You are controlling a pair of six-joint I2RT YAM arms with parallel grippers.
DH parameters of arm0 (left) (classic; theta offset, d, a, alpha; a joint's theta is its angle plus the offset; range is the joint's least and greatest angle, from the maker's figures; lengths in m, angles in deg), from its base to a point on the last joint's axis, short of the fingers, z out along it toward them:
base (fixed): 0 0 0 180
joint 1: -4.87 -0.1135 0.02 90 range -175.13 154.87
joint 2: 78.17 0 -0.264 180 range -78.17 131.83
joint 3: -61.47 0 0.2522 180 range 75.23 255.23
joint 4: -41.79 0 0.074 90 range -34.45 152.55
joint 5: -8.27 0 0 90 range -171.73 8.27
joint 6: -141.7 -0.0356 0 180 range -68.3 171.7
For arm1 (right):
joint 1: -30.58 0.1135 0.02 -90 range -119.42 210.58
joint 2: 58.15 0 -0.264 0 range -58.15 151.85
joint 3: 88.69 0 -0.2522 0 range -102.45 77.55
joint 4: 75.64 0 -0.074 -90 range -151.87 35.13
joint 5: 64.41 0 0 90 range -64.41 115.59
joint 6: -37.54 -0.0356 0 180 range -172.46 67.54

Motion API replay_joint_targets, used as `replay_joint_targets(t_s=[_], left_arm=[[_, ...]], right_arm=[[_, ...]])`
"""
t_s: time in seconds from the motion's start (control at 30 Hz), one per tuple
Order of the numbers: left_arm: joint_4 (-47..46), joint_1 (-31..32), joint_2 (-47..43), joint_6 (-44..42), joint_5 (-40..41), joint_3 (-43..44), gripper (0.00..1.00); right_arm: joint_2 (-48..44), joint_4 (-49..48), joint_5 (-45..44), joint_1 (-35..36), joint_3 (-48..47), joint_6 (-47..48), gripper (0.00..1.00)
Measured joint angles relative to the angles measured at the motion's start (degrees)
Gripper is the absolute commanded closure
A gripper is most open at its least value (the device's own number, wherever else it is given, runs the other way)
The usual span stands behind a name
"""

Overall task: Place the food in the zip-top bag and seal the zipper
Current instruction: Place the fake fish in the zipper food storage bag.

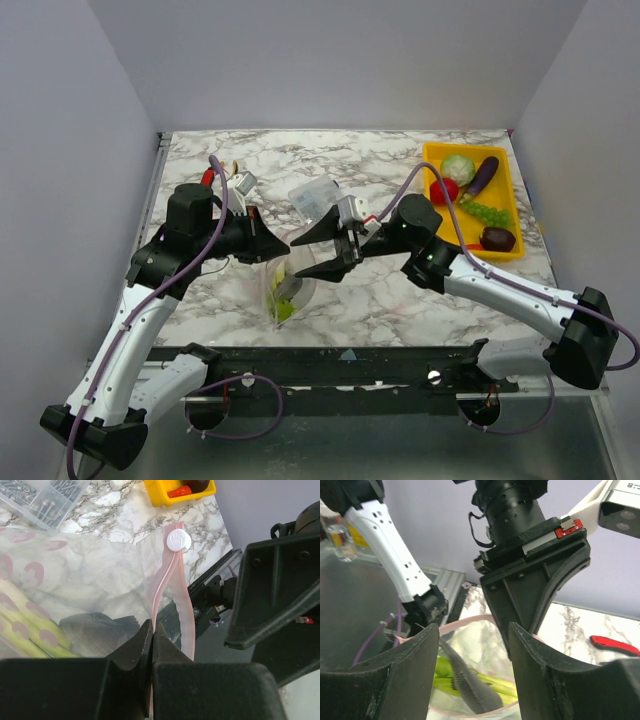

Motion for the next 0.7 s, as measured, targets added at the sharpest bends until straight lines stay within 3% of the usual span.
replay_joint_targets(t_s=[0.27, 0.7], left_arm=[[-0.11, -0.26, 0.0, -0.02, -0.02, 0.0, 1.0], [-0.33, -0.31, 0.0, 0.0, -0.48, 0.0, 1.0]], right_arm=[[-1.27, 2.38, 2.34, 0.07, 0.31, -6.14, 0.43], [6.78, 17.88, 2.93, 1.9, -8.15, 2.89, 0.5]])
